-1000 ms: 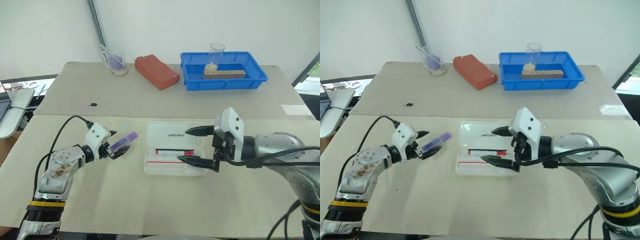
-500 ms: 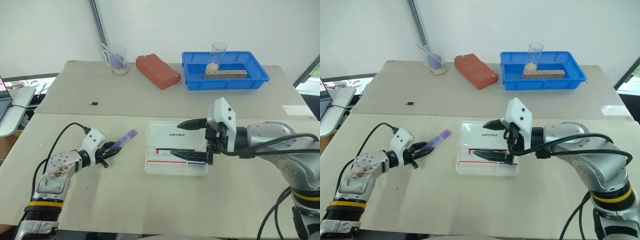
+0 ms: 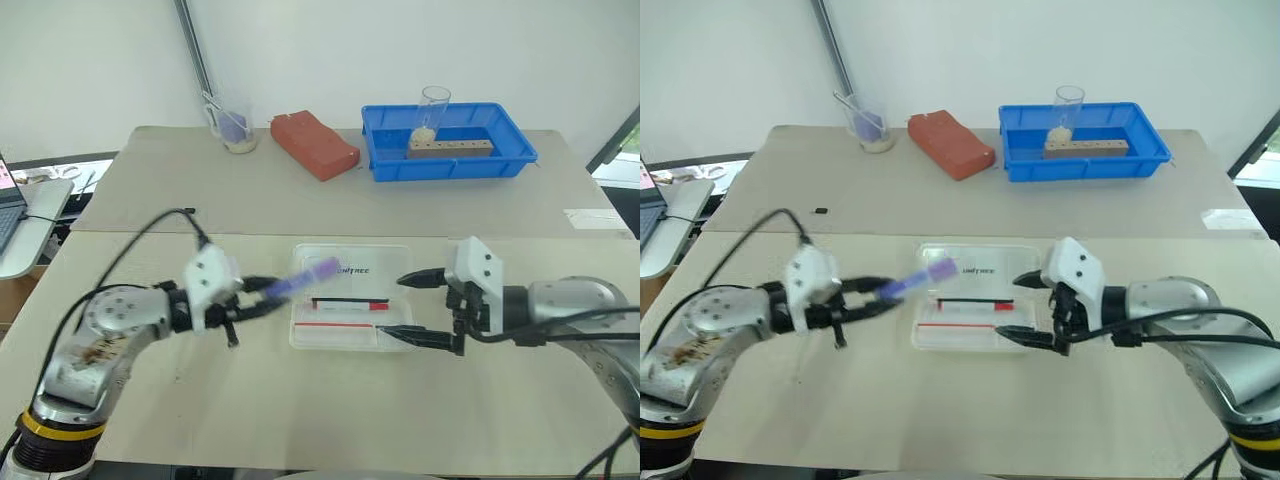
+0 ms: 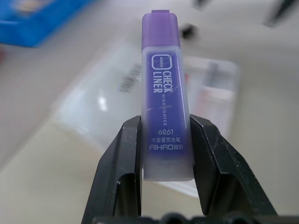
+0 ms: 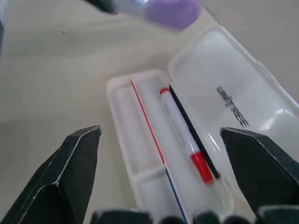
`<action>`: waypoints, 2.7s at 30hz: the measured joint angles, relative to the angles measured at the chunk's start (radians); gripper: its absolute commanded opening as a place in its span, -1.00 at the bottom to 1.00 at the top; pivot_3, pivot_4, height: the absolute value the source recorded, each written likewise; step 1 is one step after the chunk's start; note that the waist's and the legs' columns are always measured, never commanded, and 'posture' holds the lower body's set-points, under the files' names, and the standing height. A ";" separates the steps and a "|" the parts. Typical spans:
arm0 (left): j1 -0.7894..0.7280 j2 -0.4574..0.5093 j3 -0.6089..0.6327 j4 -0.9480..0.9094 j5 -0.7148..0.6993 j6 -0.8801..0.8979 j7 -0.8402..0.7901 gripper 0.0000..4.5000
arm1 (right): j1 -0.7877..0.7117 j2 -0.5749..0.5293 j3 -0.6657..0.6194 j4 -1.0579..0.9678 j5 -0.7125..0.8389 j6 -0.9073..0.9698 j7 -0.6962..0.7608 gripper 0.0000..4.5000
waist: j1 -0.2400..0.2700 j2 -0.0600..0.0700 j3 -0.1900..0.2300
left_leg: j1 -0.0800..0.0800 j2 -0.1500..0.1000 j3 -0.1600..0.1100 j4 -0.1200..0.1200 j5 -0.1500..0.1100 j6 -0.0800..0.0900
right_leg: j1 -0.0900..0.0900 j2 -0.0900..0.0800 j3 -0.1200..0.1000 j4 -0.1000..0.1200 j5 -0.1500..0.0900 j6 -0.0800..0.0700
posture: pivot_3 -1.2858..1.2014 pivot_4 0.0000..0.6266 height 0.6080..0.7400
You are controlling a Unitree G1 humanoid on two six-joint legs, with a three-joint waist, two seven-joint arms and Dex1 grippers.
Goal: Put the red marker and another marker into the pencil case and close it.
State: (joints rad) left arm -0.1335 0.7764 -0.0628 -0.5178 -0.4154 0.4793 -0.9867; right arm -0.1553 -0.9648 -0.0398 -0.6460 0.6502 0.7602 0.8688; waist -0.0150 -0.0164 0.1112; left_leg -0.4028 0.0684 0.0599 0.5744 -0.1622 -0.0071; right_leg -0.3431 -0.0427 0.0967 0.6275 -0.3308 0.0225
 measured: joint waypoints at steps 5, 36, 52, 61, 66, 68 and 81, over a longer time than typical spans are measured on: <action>-0.122 -0.037 -0.192 0.093 0.116 -0.064 -0.044 -0.59 | 0.035 0.009 -0.037 -0.020 0.000 0.000 -0.021 1.00 | 0.001 -0.001 0.001 | -0.002 -0.001 -0.001 0.001 0.000 0.000 | -0.005 0.001 0.000 0.001 0.000 0.000 | 0.03 -0.52 1.00; -0.265 -0.158 -0.261 0.268 0.194 -0.201 -0.189 0.98 | 0.108 0.007 -0.126 0.089 -0.055 -0.033 -0.067 1.00 | 0.005 -0.001 0.001 | -0.003 -0.001 -0.002 0.011 0.000 0.001 | 0.004 0.001 0.000 0.001 -0.002 0.005 | 0.03 -0.52 1.00; -0.336 -0.222 -0.168 0.104 0.037 -0.176 -0.137 1.00 | -0.308 0.018 0.266 0.902 -0.506 -0.338 0.191 0.89 | 0.001 0.005 0.002 | -0.001 -0.001 -0.003 0.016 -0.001 0.003 | 0.009 0.003 0.001 0.001 -0.002 0.006 | 0.03 -0.52 1.00; -0.313 -0.189 -0.152 0.048 0.010 -0.129 -0.104 1.00 | -0.329 0.032 0.270 0.930 -0.551 -0.357 0.260 -0.44 | 0.003 0.005 0.002 | -0.001 -0.001 -0.003 0.017 -0.001 0.002 | 0.010 0.003 0.000 0.001 -0.002 0.006 | 0.03 -0.52 1.00; -0.298 -0.177 -0.151 0.042 -0.011 -0.126 -0.103 1.00 | -0.325 0.024 0.263 0.927 -0.565 -0.361 0.273 -0.89 | 0.004 0.005 0.002 | -0.001 -0.001 -0.003 0.017 -0.001 0.002 | 0.010 0.003 0.000 0.001 -0.002 0.006 | 0.03 -0.52 1.00; -0.296 -0.168 -0.150 0.042 -0.018 -0.125 -0.103 1.00 | -0.304 0.020 0.247 0.889 -0.556 -0.348 0.284 -0.89 | 0.003 0.005 0.002 | -0.001 -0.001 -0.003 0.017 -0.001 0.002 | 0.010 0.003 0.000 0.001 -0.002 0.006 | 0.03 -0.52 1.00; -0.136 0.030 -0.111 -0.024 -0.062 -0.084 -0.205 1.00 | -0.189 0.001 0.184 0.242 -0.318 -0.142 0.349 -0.89 | 0.006 0.006 0.005 | 0.001 0.000 -0.002 0.015 -0.001 0.002 | 0.006 0.000 -0.002 0.000 -0.003 0.006 | 0.03 -0.52 1.00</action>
State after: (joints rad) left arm -0.2692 0.8067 -0.1735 -0.5419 -0.4776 0.3953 -1.1920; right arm -0.3443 -0.9641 0.1444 -0.4038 0.3322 0.6187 1.2179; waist -0.0088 -0.0103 0.1162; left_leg -0.4021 0.0683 0.0576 0.5898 -0.1635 -0.0053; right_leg -0.3371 -0.0422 0.0945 0.6280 -0.3335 0.0282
